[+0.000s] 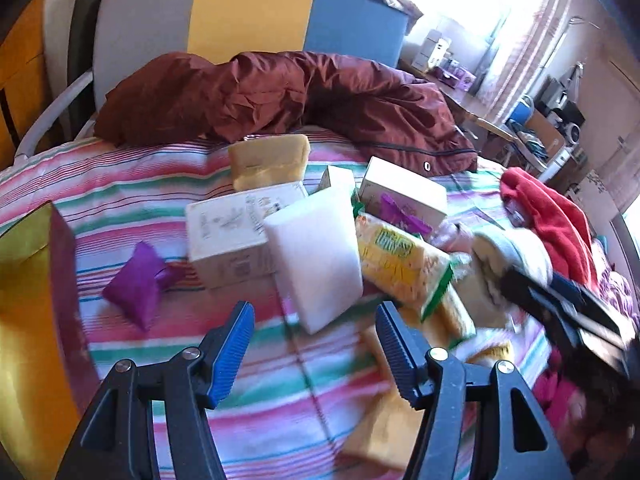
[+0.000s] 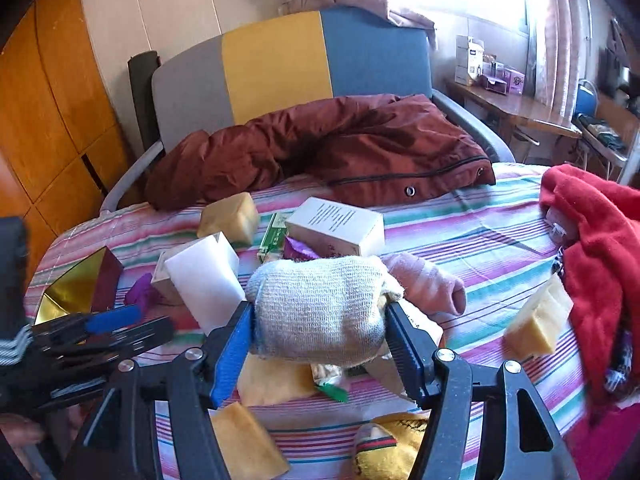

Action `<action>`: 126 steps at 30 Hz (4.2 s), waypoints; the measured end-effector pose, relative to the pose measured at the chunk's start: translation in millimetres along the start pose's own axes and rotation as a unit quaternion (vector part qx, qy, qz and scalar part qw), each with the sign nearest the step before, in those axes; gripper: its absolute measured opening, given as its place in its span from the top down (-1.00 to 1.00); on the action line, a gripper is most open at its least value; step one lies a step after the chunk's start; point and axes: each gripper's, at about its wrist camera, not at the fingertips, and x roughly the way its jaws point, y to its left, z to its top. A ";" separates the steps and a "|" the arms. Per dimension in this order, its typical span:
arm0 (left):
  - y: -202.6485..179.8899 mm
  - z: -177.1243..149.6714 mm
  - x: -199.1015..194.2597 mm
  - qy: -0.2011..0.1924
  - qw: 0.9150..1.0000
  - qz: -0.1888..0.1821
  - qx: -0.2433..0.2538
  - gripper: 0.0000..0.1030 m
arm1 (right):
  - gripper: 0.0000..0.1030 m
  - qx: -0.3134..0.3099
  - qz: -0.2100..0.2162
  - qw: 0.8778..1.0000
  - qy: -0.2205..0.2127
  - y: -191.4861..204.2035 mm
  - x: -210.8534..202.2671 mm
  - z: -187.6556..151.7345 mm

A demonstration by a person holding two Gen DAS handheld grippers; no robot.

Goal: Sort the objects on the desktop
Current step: 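Grasp the white foam block with the left gripper while the right holds the roll, then carry both items over the gold tray and open both grippers to drop them, then move both grippers back to the pile toward the yellow sponge and yellow sock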

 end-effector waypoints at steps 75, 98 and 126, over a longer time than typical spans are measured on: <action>264.0 -95.6 -215.7 -0.172 0.939 0.251 -0.157 -0.50 | -0.66 -0.158 0.252 0.950 0.102 317.5 27.6 -25.9; 199.1 -117.6 -204.0 -0.162 0.962 0.185 -0.122 -0.50 | -0.81 -0.100 0.169 0.978 0.065 182.0 -13.1 -63.8; 68.1 -86.4 -116.3 -0.071 0.996 0.029 0.040 -0.47 | -0.82 0.092 0.010 0.990 0.106 -47.5 -54.9 -51.9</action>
